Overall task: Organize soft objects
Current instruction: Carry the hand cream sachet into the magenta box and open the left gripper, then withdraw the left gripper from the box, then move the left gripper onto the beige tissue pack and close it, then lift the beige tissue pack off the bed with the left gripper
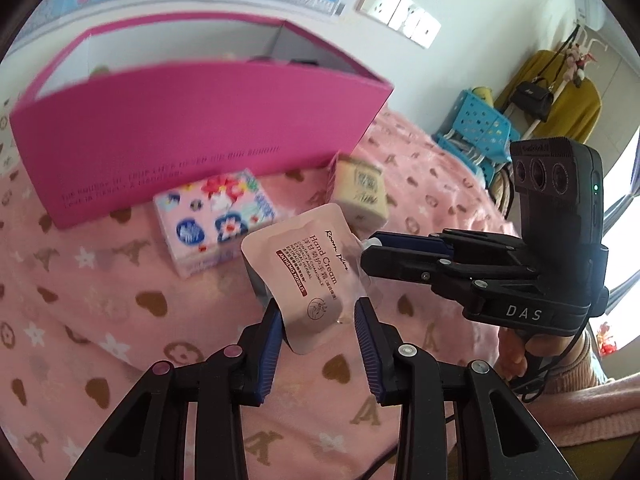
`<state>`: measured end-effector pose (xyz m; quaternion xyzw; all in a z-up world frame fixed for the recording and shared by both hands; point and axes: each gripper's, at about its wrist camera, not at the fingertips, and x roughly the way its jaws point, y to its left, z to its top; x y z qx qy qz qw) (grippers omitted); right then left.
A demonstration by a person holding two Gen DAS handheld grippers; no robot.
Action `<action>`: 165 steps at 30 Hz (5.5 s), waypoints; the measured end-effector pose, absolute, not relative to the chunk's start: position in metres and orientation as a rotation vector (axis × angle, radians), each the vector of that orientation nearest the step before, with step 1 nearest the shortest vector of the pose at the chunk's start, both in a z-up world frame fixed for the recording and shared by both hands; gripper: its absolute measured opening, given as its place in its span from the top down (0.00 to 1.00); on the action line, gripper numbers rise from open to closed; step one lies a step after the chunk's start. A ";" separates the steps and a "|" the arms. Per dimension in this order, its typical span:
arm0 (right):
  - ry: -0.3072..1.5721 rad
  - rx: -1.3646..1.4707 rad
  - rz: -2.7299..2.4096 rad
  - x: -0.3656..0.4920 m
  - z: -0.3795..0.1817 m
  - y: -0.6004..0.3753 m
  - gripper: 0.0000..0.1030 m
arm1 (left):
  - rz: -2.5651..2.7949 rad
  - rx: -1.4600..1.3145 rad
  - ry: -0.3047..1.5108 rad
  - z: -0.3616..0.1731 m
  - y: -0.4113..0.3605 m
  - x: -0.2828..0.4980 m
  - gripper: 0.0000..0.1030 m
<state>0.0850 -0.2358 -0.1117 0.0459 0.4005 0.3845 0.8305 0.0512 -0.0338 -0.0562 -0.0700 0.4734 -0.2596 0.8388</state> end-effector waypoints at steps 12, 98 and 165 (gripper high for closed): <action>0.680 0.092 0.833 0.100 -0.044 -0.245 0.74 | -0.540 -0.083 0.835 0.012 -0.037 0.075 0.66; 0.859 0.228 0.648 0.174 -0.099 -0.307 0.58 | -0.539 -0.076 0.953 -0.041 -0.078 0.098 0.62; 0.772 0.174 0.778 0.108 -0.070 -0.283 0.60 | -0.576 -0.101 0.876 -0.014 -0.078 0.098 0.74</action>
